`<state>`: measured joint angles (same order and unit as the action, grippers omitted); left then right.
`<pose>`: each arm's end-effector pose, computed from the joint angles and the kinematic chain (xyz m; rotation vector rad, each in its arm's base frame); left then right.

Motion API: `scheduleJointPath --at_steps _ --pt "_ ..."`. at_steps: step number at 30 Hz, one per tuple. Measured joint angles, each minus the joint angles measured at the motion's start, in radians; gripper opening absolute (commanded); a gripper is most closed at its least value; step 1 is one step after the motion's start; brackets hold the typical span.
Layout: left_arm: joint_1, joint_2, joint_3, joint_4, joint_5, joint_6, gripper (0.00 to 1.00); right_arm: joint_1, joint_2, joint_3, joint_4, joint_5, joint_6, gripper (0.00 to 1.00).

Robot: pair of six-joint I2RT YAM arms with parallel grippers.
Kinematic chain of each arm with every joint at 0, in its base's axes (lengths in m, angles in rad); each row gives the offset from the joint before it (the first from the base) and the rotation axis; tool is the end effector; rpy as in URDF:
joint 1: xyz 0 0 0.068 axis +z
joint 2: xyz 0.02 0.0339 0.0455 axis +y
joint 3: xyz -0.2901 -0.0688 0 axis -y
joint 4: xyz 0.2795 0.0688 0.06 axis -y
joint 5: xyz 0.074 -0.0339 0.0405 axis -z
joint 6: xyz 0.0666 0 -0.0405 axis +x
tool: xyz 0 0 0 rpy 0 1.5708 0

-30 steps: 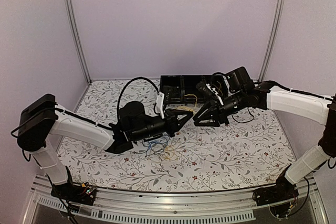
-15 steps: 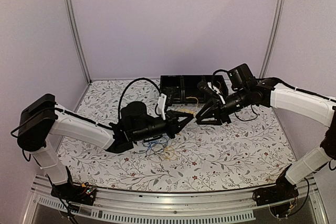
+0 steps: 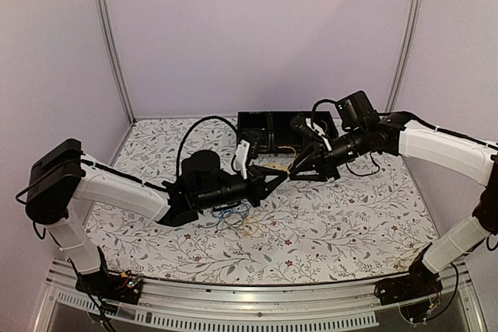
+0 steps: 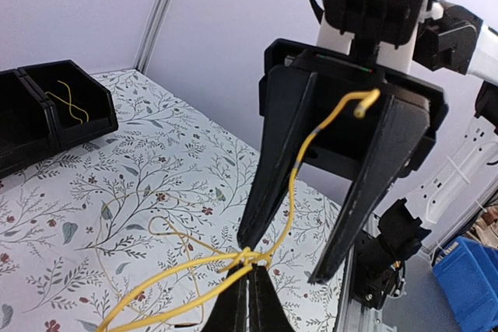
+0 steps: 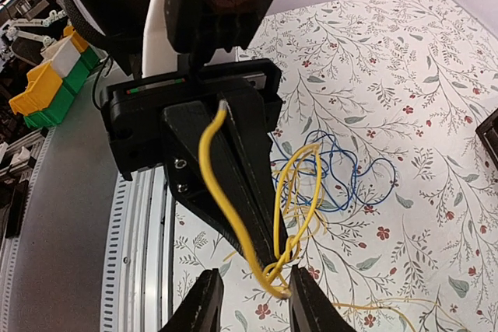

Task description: Untangle the cables

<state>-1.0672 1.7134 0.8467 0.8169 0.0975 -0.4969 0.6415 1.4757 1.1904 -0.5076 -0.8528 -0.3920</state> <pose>0.2009 -0.3780 0.2195 0.5795 1.6833 -1.2539 0.2586 0.2557 0.2973 -1.4705 1.7430 1.1248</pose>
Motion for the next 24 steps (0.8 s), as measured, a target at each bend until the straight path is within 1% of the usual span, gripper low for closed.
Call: scheduleJointPath --at_steps 7,9,14,19,20,24 --pt "0.000 0.000 0.002 -0.008 0.004 0.000 0.00 0.000 0.012 0.000 0.000 -0.016 0.008 0.19" --pt "-0.002 0.000 0.003 -0.008 0.006 0.000 0.00 0.000 0.013 0.000 0.000 -0.017 0.009 0.12" --pt "-0.003 0.000 0.003 -0.011 0.011 0.000 0.00 -0.001 0.020 0.000 0.002 -0.020 0.011 0.00" --pt "-0.003 0.000 0.003 -0.023 0.013 0.000 0.00 -0.003 0.031 0.000 0.004 -0.023 0.013 0.00" --pt "-0.003 0.000 0.003 -0.025 0.013 0.000 0.02 -0.003 0.033 0.000 0.003 -0.025 0.013 0.00" --pt "-0.003 0.004 0.006 -0.028 -0.003 -0.001 0.19 -0.005 0.034 0.000 0.002 -0.039 0.013 0.00"
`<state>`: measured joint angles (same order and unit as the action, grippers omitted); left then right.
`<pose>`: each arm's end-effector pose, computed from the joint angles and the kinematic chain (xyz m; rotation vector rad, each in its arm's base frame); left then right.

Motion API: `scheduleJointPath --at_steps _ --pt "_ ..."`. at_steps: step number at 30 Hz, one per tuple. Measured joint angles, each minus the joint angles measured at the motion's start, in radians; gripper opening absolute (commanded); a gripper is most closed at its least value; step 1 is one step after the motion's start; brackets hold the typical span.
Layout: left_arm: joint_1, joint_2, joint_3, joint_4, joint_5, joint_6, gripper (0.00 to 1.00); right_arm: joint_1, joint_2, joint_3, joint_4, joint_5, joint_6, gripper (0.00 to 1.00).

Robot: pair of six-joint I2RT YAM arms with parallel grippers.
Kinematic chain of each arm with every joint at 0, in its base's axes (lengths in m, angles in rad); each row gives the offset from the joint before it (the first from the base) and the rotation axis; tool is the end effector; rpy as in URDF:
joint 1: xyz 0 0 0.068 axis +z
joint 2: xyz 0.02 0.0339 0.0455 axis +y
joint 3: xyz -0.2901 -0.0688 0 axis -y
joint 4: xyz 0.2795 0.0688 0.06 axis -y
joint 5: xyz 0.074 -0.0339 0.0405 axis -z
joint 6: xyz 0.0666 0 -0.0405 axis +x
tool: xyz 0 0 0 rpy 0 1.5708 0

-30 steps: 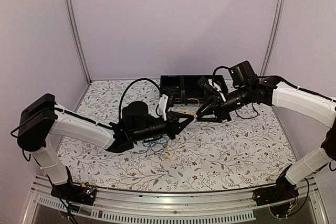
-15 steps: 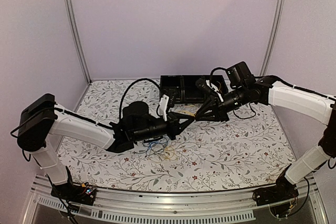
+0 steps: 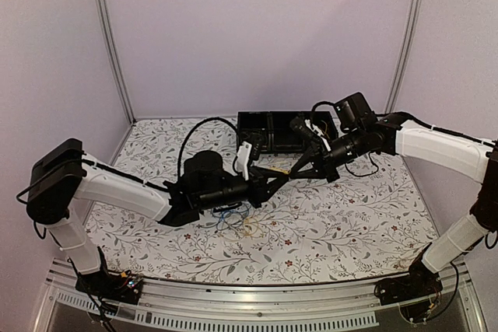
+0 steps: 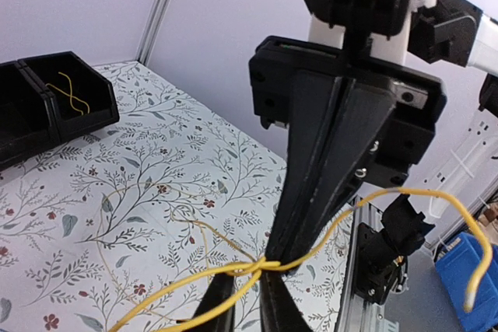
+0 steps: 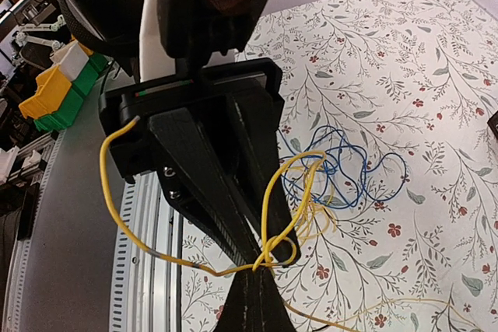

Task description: Untangle the cables

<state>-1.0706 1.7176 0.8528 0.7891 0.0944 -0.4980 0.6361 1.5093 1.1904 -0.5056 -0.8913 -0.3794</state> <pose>0.2004 -0.3797 0.2161 0.5859 1.7103 -1.2430 0.2629 0.2585 0.2873 -1.4674 1.7684 1.1833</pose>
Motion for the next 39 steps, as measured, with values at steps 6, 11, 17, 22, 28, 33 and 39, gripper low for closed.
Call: scheduleJointPath --at_steps 6,11,17,22,28,33,39 --pt "0.003 0.039 0.030 -0.007 -0.083 -0.047 0.25 -0.012 0.000 0.000 -0.011 -0.055 -0.006 0.00" --pt "0.015 0.077 0.033 -0.001 -0.143 -0.089 0.17 0.005 0.000 0.000 -0.015 -0.127 -0.014 0.00" --pt "0.029 0.098 0.033 0.031 -0.175 -0.119 0.15 0.005 -0.001 0.000 -0.018 -0.163 -0.024 0.00" --pt "0.035 0.098 0.021 0.056 -0.181 -0.137 0.27 0.005 -0.007 -0.011 -0.016 -0.159 -0.024 0.00" --pt "0.017 0.047 -0.148 0.094 -0.146 -0.121 0.52 -0.011 -0.010 -0.023 0.020 -0.131 -0.002 0.00" --pt "-0.041 0.010 -0.244 0.239 -0.088 -0.035 0.60 -0.023 -0.010 -0.031 0.044 -0.133 0.007 0.00" --pt "-0.047 0.033 -0.189 0.391 -0.054 -0.031 0.55 -0.022 -0.010 -0.033 0.050 -0.141 0.013 0.00"
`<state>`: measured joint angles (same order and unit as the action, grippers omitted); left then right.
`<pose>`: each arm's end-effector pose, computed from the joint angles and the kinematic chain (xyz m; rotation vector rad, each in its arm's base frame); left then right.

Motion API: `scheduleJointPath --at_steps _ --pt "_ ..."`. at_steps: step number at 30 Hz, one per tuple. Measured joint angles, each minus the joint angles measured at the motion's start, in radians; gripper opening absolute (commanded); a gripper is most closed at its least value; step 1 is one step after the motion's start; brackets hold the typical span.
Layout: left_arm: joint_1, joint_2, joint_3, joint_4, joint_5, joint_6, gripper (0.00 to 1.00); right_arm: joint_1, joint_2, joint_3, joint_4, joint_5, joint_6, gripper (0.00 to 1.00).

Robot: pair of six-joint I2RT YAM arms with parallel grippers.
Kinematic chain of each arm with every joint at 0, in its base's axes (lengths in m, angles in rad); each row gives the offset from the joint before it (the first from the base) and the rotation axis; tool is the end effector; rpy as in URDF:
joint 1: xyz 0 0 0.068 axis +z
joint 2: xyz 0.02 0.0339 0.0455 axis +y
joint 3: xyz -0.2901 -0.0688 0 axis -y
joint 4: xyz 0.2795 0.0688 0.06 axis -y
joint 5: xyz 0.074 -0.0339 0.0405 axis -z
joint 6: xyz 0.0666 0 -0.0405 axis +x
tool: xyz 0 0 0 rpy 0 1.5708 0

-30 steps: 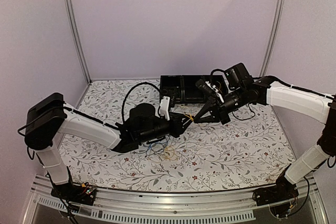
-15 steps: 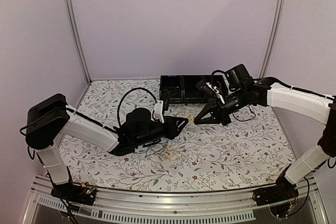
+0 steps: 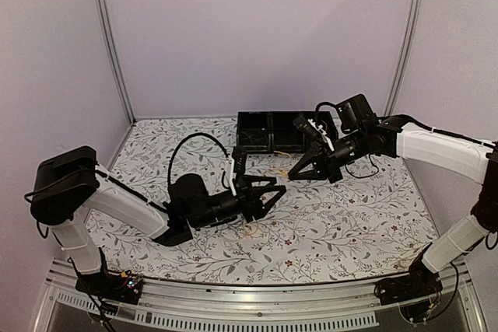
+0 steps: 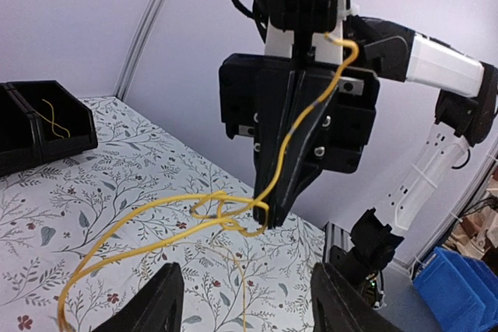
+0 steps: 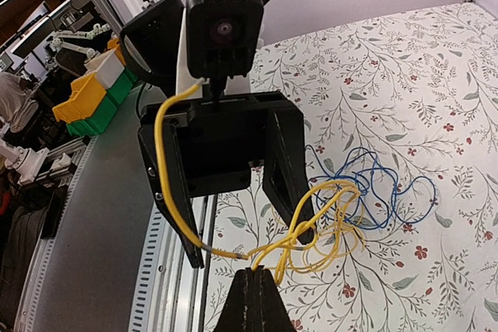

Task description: Untangle the cables

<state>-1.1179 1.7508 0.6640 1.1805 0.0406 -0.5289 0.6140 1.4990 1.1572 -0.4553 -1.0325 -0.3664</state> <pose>0.1704 -0.3564 0.1926 0.5089 1.5522 -1.3382 0.2598 0.2531 0.2883 -1.4653 1.6793 1.3323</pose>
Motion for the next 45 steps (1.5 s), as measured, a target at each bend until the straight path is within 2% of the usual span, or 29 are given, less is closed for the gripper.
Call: scheduleJointPath --at_steps 3,11,13,18,23,33,45 --pt "0.011 0.019 0.008 0.057 0.001 -0.017 0.50 0.000 0.000 0.000 0.000 -0.003 0.000 0.00" --pt "0.039 0.042 0.046 0.081 0.020 -0.044 0.45 0.000 0.000 0.000 0.000 -0.025 0.003 0.00" --pt "0.039 0.050 0.058 0.084 0.027 -0.049 0.41 0.000 0.000 0.000 0.000 -0.025 0.003 0.00" --pt "0.042 0.079 0.077 0.097 0.046 -0.061 0.23 0.000 0.000 0.000 0.000 -0.025 0.005 0.00" --pt "0.049 0.098 0.082 0.109 0.065 -0.073 0.13 0.000 0.000 0.000 0.000 -0.026 0.008 0.00" --pt "0.062 0.113 0.113 0.129 0.083 -0.090 0.02 0.000 0.000 0.000 0.008 -0.029 0.010 0.00" --pt "0.068 0.150 0.140 0.120 0.079 -0.118 0.00 -0.012 -0.007 -0.020 0.013 -0.047 -0.013 0.00"
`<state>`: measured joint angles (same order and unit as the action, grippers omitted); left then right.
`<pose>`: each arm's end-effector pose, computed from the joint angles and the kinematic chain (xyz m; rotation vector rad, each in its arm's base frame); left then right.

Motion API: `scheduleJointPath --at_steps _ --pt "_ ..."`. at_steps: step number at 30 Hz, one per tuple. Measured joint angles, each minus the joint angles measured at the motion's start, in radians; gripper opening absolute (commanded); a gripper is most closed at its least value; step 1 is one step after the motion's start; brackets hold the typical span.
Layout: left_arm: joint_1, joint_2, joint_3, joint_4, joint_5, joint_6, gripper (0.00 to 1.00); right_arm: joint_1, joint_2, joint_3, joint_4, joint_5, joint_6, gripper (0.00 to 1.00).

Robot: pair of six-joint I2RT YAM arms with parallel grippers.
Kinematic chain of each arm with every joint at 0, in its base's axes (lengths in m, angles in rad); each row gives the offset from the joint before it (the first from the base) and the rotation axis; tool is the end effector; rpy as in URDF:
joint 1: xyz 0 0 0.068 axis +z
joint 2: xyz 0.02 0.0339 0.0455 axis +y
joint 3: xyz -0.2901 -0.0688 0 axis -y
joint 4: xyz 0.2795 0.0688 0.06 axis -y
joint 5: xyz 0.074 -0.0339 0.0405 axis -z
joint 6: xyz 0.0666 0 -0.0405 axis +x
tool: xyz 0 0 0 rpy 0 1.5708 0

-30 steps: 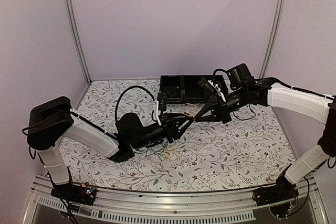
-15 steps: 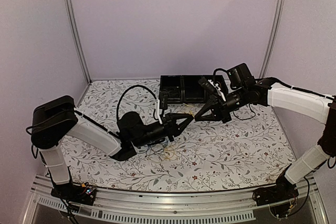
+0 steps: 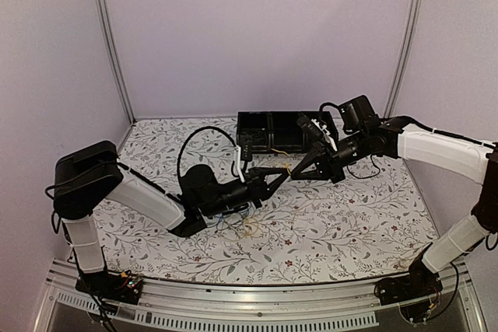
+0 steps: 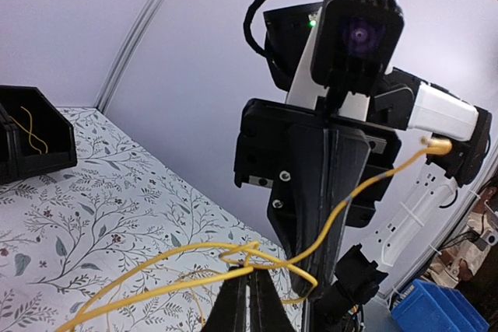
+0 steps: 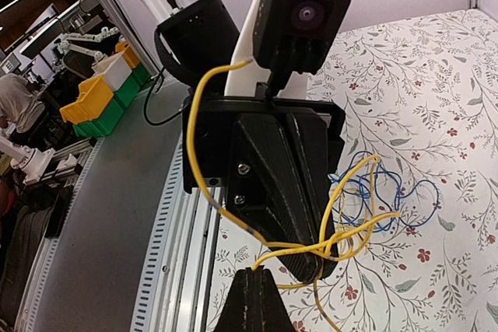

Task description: Untangle the cables

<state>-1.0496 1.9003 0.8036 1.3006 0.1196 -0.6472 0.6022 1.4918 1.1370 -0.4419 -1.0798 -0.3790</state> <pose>0.2082 -0.3787 0.1951 0.4175 1.4820 -1.4753 0.2582 0.2488 0.2865 -1.4707 1.6428 1.3729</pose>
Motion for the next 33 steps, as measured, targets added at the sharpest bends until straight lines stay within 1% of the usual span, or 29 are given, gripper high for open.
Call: scheduleJointPath --at_steps 10,11,15,19,20,21,22,24,28,33 --pt "0.013 0.004 -0.014 0.005 0.006 -0.047 0.00 -0.008 -0.010 -0.002 -0.019 -0.007 -0.045 0.00" --pt "0.017 0.004 -0.019 0.003 -0.004 -0.054 0.00 -0.009 -0.014 -0.002 -0.034 -0.029 -0.053 0.00" --pt "0.104 0.040 -0.062 -0.021 -0.064 -0.100 0.01 0.003 -0.060 -0.002 -0.076 -0.102 -0.075 0.00" --pt "0.151 0.082 -0.103 -0.027 -0.095 -0.140 0.00 0.006 -0.085 -0.002 -0.084 -0.130 -0.087 0.00" --pt "0.151 0.086 -0.112 -0.026 -0.097 -0.146 0.00 0.006 -0.084 -0.002 -0.082 -0.122 -0.085 0.04" --pt "0.151 0.088 -0.120 -0.026 -0.096 -0.150 0.00 0.006 -0.083 -0.002 -0.076 -0.103 -0.081 0.14" --pt "0.150 0.088 -0.125 -0.021 -0.094 -0.153 0.00 0.006 -0.082 -0.003 -0.064 -0.077 -0.068 0.22" --pt "0.148 0.088 -0.127 -0.008 -0.087 -0.155 0.00 0.006 -0.078 -0.008 -0.034 -0.002 -0.031 0.32" --pt "0.143 0.086 -0.127 0.004 -0.081 -0.149 0.00 0.006 -0.031 -0.005 0.005 0.108 0.018 0.39" --pt "0.108 0.052 -0.113 -0.051 -0.092 -0.095 0.00 0.014 0.101 0.050 -0.006 0.164 0.051 0.45"
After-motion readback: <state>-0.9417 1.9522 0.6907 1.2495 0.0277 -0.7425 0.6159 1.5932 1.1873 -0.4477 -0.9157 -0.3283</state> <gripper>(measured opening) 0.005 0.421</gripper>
